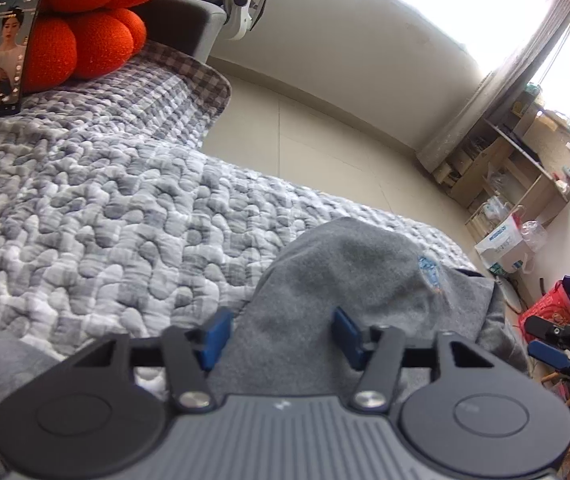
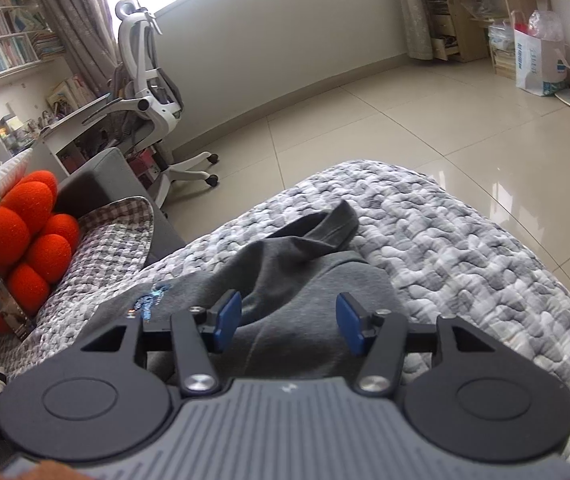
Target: Fold clothes
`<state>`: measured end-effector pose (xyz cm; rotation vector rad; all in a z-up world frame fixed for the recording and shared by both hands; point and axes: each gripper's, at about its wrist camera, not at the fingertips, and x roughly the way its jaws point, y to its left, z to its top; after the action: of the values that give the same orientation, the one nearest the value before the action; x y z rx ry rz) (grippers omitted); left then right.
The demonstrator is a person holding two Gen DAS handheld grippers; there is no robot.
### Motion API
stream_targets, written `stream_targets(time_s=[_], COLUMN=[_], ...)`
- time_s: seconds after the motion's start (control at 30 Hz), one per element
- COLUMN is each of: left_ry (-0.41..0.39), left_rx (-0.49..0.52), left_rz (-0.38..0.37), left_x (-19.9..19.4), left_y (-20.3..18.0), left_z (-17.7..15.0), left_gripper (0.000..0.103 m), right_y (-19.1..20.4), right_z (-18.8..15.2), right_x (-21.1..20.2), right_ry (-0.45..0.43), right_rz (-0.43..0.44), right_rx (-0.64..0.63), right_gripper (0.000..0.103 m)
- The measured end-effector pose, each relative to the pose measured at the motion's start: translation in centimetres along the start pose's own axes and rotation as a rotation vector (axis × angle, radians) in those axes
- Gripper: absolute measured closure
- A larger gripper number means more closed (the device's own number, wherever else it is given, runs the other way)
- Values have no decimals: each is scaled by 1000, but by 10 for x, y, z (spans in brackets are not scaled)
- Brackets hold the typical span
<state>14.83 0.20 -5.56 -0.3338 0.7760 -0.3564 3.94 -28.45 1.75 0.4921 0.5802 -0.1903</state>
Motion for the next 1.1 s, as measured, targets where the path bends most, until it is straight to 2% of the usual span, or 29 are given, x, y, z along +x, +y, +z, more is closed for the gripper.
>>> stream_targets(time_s=[0.03,0.1,0.2,0.4,0.67,0.9,1.03,1.1], left_ry=[-6,-18,-27,-44,42,151,174,182], left_rx=[0,5,46,176,405,542,571,577], left_rz=[-13,-38,-72,-190,-348,-370,-373,-379], left_x=[-1,-4,-12,-33,-39,-30,-27,-28], left_y=[-1,-4,-10,-33,-58,-72,-75,-74], left_z=[0,-1,-2,-11,-34,-58,-65,-65], left_gripper=[76,87,92,93,93,92,92,91], right_y=[2,5,10,24,43,64,75,78], right_z=[0,-1,-2,-5,-9,-17,-21,-25], right_x=[0,0,-1,-6,-11,-11,-12,-10], right_ry=[-1,-4,-6,-26,-41,-11,-6,2], right_rz=[4,11,24,55,152,258,287,270], right_rx=[-5,-13,-20,-44,-105,-170,-214,-237], right_gripper=[45,45,45,45,45,44,43,43])
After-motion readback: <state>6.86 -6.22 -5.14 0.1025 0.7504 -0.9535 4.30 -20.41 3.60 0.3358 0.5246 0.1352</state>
